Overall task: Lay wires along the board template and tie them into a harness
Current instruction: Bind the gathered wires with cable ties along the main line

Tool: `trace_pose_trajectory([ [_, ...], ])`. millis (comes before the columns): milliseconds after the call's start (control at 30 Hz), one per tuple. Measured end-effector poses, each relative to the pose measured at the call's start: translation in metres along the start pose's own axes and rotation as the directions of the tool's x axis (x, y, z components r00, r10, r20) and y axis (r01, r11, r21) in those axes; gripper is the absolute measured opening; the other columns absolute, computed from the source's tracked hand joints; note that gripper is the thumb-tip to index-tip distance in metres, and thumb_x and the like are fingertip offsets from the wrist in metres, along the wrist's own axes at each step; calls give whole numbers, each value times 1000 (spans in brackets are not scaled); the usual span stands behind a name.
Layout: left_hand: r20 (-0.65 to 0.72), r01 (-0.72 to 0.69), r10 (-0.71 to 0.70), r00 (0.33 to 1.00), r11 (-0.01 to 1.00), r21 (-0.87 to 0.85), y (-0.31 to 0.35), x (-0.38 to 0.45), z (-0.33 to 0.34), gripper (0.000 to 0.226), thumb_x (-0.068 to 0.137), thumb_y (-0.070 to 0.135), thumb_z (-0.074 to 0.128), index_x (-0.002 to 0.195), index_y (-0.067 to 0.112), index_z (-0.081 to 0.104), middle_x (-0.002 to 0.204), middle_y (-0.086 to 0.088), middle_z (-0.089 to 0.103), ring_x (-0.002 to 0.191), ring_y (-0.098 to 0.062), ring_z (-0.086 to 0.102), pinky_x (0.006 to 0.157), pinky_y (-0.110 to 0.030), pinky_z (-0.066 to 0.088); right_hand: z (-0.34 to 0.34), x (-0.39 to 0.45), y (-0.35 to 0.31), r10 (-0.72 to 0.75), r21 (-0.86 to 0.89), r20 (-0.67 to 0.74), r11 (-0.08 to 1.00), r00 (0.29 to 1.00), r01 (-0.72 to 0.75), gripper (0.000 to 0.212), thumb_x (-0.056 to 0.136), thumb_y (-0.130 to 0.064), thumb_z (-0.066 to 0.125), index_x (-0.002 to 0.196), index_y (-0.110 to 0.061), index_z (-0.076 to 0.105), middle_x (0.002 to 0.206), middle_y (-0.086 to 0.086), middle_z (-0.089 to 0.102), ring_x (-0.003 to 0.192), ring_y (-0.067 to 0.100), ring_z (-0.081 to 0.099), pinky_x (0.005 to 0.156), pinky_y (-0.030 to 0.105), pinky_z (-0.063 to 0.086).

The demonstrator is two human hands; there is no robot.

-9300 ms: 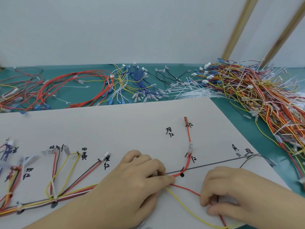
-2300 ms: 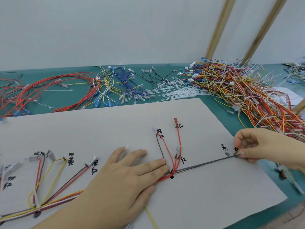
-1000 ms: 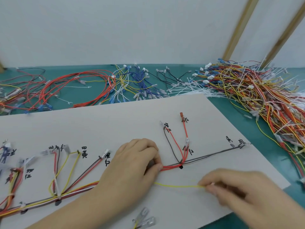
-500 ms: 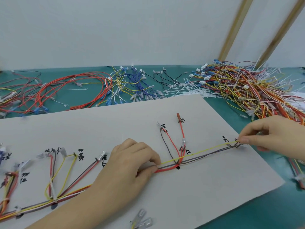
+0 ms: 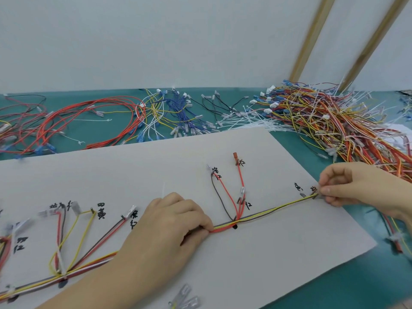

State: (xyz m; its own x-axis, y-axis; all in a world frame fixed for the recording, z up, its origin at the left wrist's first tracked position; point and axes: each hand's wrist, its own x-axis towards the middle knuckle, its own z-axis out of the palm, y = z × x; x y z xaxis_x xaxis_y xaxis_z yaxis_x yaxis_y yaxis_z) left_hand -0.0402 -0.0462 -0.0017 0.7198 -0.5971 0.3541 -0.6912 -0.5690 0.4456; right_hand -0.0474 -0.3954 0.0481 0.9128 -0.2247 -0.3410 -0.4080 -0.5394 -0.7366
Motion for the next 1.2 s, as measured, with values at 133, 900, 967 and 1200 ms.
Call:
trace_pose_trajectory([
  [133,-54,-11,18,998,992,128,5,-1,0,21,78,40,44,74,35,64,79,24,59,81,-1,42,75,-22,28,12,-2,-16,-146,-418,-83,903,986,99,20,78,-2,66,74,-21,64,72,-3,66,55,11,60,58,24,52],
  [900,9,-340,345,938,917,209,-2,2,4,22,82,24,50,77,34,68,87,19,65,79,-4,62,76,-17,47,74,198,-122,-540,-847,94,398,836,352,23,87,-2,53,100,-17,65,109,6,66,99,24,59,72,25,39],
  [967,20,-335,337,941,925,181,-1,2,3,22,81,24,49,77,33,68,86,18,65,77,-3,61,72,-16,48,74,201,-119,-560,-838,79,411,825,359,18,86,-2,54,93,-15,65,102,6,67,93,23,59,69,24,37],
  [1200,21,-340,341,940,926,165,1,1,1,20,72,19,54,76,32,69,85,18,65,75,-6,61,66,-17,48,65,193,-115,-653,-785,56,438,755,437,13,88,-6,51,94,-12,62,94,6,68,82,19,50,68,29,38],
])
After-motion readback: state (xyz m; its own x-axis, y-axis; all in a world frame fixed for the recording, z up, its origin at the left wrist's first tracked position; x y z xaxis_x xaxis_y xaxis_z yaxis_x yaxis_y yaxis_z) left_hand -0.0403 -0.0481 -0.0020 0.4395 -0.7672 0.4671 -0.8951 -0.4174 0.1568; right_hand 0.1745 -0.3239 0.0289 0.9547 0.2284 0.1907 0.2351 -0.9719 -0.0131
